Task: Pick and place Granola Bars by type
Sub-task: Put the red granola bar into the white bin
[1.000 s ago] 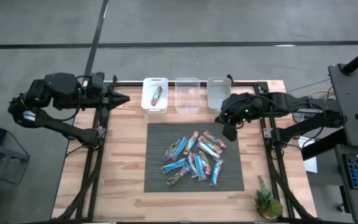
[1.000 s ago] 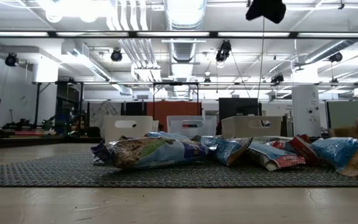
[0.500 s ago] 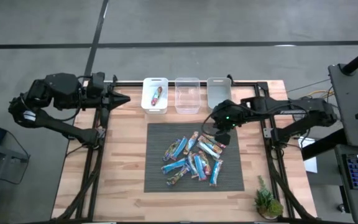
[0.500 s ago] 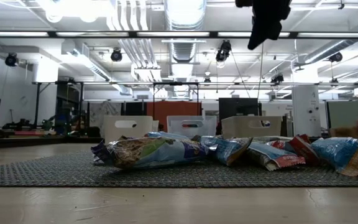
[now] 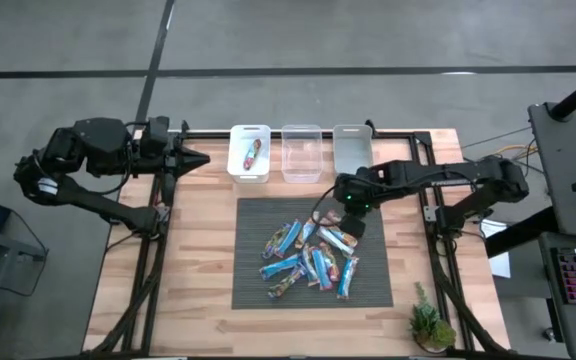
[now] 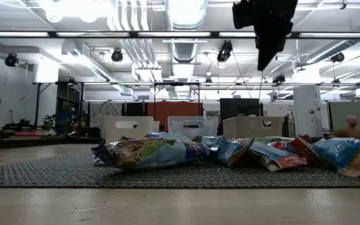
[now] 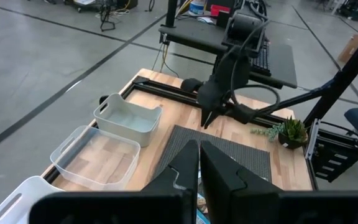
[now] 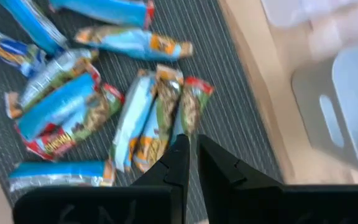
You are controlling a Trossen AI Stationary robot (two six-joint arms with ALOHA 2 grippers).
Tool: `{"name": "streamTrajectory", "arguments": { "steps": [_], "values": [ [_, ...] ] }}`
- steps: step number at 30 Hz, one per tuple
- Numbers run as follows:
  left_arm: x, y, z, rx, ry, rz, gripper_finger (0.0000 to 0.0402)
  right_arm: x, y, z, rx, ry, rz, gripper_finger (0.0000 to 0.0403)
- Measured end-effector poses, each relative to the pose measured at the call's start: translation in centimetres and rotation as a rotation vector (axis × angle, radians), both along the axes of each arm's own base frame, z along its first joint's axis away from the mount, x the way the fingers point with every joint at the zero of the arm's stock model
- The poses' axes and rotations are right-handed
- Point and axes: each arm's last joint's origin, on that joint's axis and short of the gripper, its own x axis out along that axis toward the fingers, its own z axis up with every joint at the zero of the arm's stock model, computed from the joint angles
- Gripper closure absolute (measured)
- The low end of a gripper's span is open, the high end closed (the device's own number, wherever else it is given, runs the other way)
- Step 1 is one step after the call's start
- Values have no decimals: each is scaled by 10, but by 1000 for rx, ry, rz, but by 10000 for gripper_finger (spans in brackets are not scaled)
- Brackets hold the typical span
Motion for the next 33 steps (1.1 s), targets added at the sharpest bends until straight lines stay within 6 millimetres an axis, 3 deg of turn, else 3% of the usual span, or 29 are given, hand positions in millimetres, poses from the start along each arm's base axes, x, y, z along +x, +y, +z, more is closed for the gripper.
{"name": "streamTrajectory", "arguments": {
  "steps": [9, 24, 33],
  "values": [
    [0, 0, 0, 0, 2, 0, 401, -5, -13, 1, 93, 16, -105, 369],
    [1, 0, 0, 1, 5, 0, 401, -8, -30, 2, 101, 12, -163, 236],
    [3, 0, -1, 1, 11, 0, 401, -2, -31, -8, 109, 61, -207, 230]
  ]
}}
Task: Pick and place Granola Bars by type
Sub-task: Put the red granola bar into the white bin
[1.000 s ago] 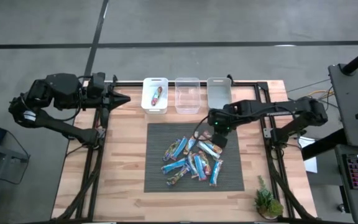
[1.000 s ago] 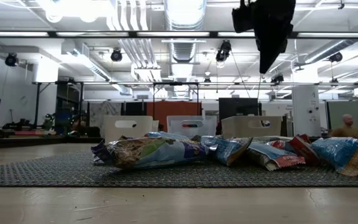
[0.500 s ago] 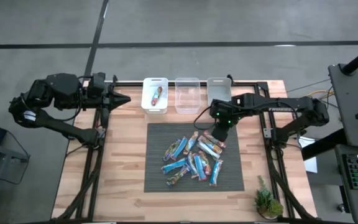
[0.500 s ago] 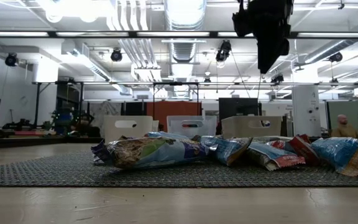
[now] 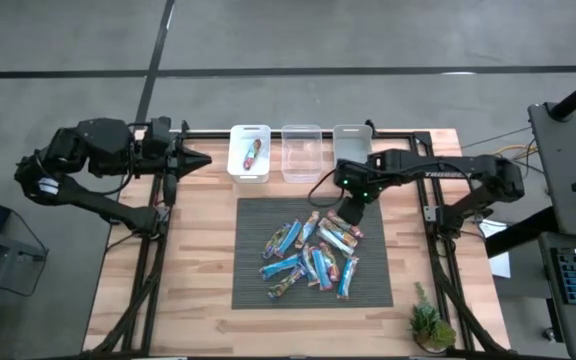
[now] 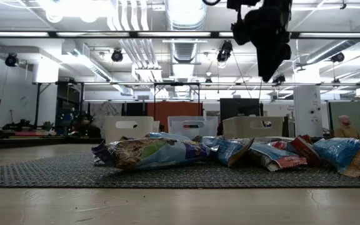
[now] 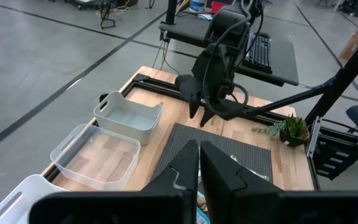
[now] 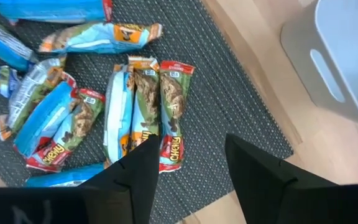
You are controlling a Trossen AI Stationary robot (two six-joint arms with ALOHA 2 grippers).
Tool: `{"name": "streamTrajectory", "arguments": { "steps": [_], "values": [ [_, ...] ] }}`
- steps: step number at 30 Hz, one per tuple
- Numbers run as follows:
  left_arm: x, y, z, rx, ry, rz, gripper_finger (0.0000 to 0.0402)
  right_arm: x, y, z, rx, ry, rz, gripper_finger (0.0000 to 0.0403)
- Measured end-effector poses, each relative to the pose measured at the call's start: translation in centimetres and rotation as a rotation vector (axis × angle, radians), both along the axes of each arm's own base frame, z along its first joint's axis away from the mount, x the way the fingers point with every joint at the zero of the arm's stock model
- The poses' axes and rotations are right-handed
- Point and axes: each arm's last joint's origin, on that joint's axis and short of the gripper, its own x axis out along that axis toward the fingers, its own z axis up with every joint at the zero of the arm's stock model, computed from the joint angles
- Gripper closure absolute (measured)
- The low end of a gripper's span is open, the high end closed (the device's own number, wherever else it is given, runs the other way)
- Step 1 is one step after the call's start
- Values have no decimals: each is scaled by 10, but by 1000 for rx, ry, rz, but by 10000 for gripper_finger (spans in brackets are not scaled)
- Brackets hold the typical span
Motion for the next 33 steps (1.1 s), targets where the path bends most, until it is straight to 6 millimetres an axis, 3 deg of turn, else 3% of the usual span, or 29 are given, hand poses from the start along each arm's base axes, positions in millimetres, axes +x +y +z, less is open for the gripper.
{"name": "streamTrajectory", "arguments": {
  "steps": [20, 33],
  "values": [
    [1, 0, -2, 2, 24, 0, 401, 34, -4, -65, 41, 247, 93, 232],
    [1, 0, -2, 2, 23, 0, 401, 46, -4, -84, 77, 247, 154, 232]
  ]
}}
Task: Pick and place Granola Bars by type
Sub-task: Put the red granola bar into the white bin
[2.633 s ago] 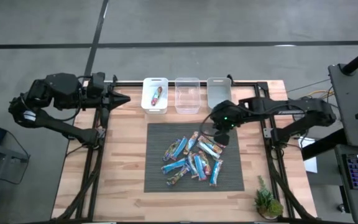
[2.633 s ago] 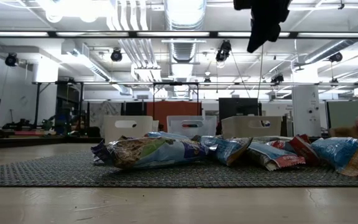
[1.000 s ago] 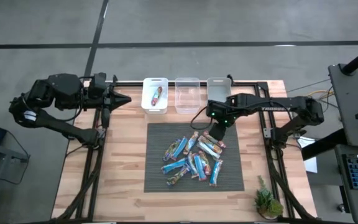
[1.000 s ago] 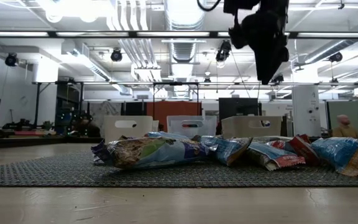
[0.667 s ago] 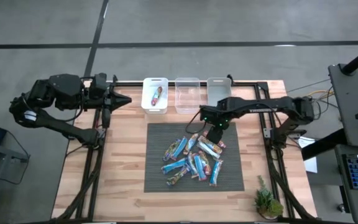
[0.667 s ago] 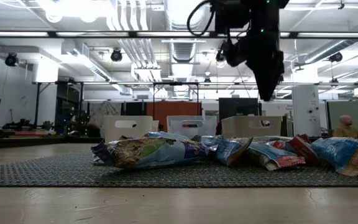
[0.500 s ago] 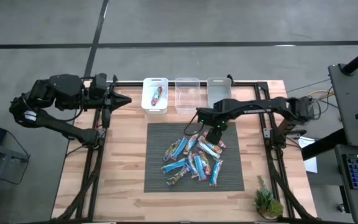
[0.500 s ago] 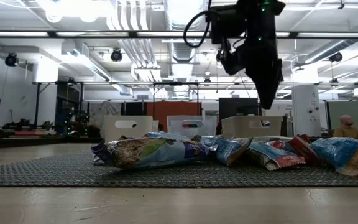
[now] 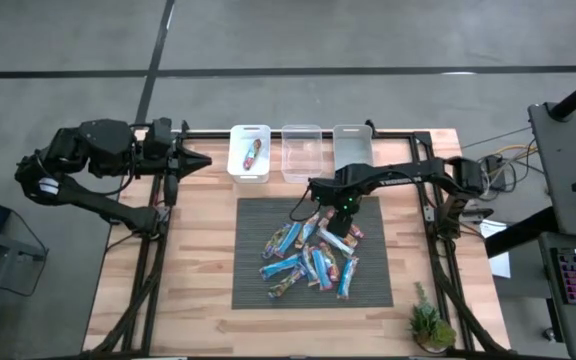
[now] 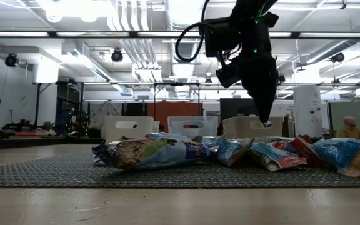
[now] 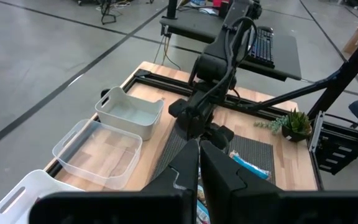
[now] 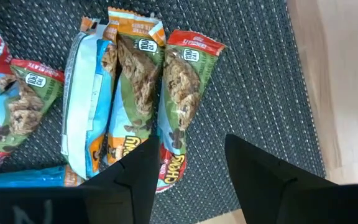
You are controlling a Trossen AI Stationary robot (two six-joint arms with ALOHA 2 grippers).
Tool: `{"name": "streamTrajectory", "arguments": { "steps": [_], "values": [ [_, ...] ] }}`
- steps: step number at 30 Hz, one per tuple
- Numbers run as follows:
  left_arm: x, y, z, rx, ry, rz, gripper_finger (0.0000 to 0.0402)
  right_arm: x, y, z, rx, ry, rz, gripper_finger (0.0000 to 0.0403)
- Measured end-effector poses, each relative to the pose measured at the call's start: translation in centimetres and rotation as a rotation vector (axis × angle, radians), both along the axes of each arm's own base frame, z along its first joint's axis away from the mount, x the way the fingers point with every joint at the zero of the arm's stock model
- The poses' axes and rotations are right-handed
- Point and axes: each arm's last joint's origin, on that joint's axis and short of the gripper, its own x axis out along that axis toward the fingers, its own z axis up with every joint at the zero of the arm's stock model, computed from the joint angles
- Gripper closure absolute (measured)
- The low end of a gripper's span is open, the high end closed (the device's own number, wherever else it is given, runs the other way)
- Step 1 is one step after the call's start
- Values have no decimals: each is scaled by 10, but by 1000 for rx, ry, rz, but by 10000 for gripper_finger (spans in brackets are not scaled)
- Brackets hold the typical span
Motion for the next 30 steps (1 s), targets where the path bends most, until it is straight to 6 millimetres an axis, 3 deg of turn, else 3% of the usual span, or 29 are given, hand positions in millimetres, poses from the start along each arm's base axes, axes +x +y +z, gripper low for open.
{"name": "streamTrajectory", "arguments": {
  "steps": [19, 30],
  "values": [
    [0, 0, 0, -17, -4, 6, 401, 6, -1, -2, -5, -63, -6, 232],
    [0, 0, 0, -37, -9, 13, 401, -4, 0, -20, 0, -11, -21, 232]
  ]
}}
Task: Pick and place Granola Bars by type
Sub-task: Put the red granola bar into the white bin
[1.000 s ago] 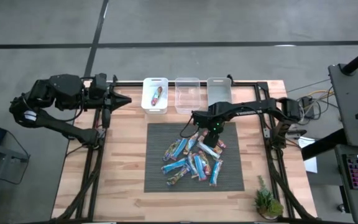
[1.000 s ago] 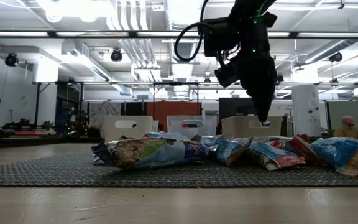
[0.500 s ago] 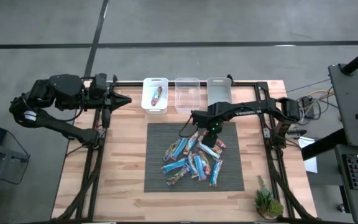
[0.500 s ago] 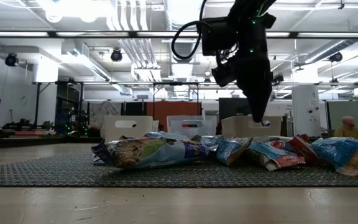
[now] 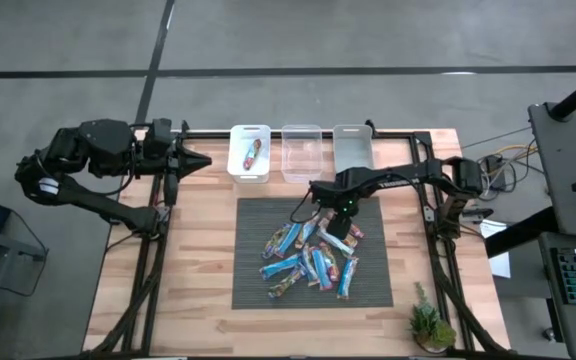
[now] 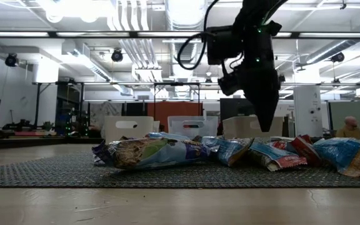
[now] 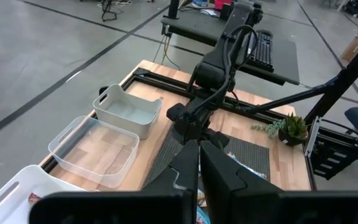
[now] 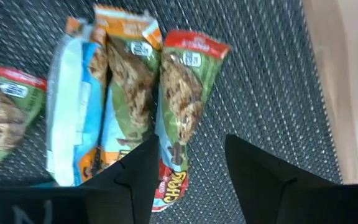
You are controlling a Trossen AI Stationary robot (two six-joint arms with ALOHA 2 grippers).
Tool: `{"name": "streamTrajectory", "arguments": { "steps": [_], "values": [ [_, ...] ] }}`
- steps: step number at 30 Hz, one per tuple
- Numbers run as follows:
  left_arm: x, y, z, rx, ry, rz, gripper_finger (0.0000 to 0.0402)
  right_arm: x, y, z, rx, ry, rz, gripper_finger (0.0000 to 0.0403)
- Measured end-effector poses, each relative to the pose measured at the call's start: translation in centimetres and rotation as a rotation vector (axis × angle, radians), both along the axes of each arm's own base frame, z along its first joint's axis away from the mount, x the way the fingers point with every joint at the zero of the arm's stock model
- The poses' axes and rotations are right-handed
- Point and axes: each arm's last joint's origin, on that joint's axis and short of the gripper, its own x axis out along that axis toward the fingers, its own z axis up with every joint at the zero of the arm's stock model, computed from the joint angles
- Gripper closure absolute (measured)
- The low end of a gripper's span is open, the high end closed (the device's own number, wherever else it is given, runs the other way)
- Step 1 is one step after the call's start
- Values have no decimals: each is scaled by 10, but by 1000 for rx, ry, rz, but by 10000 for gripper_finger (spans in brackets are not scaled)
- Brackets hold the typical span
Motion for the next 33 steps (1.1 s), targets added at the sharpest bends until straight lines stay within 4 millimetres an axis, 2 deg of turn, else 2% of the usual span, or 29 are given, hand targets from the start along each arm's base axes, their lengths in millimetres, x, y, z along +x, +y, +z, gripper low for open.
{"name": "streamTrajectory", "arguments": {
  "steps": [10, 33],
  "values": [
    [0, 0, 0, -1, 0, 0, 401, -3, 2, -9, 51, -9, -1, 232],
    [0, 0, 0, -1, -1, 2, 401, -15, 3, -35, 49, -10, -35, 239]
  ]
}}
